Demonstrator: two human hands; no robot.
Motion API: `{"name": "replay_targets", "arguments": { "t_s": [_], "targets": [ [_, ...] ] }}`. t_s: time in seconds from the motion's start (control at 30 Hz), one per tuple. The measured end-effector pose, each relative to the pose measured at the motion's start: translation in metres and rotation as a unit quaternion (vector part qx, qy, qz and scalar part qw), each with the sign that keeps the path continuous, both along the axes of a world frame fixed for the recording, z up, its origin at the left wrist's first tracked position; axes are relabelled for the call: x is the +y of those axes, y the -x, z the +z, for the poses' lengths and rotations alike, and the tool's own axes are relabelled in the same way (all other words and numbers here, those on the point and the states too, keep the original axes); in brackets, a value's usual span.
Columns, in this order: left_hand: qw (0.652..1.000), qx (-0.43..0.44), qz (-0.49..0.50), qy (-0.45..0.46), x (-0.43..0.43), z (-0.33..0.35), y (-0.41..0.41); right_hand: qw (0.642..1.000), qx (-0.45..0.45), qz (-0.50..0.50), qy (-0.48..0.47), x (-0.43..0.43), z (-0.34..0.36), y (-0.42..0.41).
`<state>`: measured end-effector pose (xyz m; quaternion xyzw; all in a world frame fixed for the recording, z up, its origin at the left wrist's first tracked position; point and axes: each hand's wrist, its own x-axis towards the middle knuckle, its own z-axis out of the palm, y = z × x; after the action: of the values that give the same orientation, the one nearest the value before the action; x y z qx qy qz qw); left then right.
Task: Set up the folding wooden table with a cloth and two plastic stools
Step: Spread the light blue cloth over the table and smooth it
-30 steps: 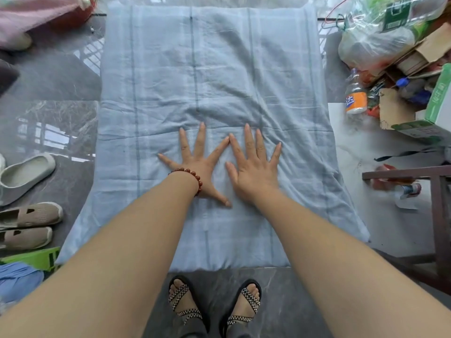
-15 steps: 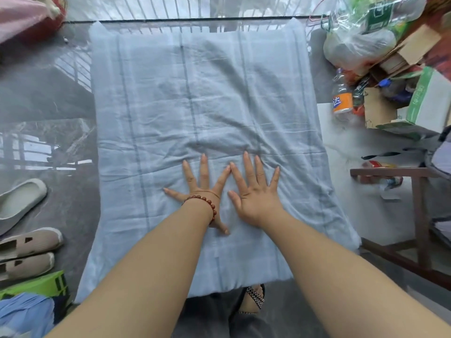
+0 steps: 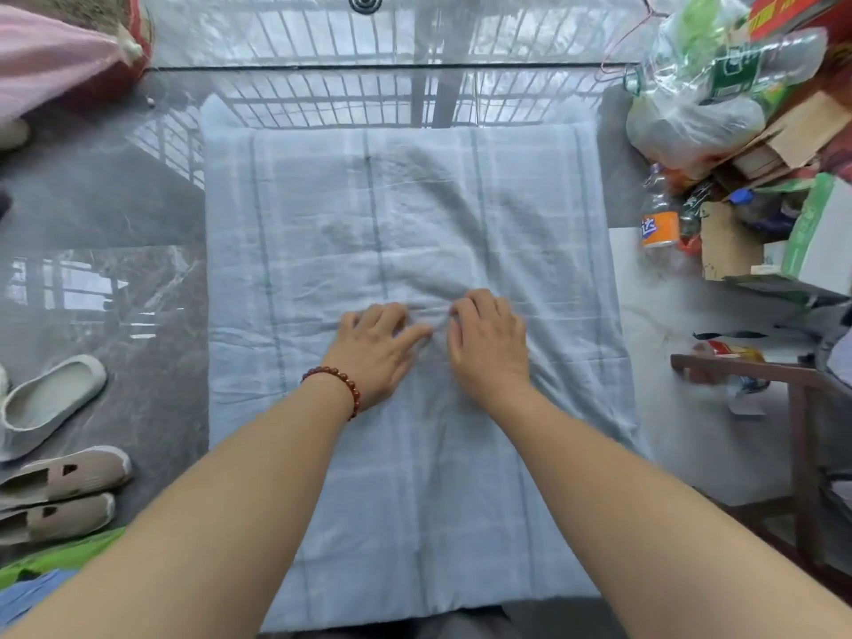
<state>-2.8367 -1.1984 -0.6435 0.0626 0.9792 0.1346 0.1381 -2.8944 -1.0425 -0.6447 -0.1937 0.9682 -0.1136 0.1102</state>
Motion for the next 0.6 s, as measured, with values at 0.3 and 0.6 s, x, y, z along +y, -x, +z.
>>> {"name": "replay_targets", "arguments": {
  "t_s": [0.3, 0.6],
  "targets": [
    [0.958, -0.090, 0.238, 0.132, -0.048, 0.005, 0.067, 0.995, -0.084, -0.028, 0.037, -0.030, 0.007, 0.095],
    [0.927, -0.103, 0.343, 0.115, -0.071, 0.007, 0.100, 0.988, -0.090, -0.122, 0.007, -0.052, 0.006, 0.120]
  ]
}}
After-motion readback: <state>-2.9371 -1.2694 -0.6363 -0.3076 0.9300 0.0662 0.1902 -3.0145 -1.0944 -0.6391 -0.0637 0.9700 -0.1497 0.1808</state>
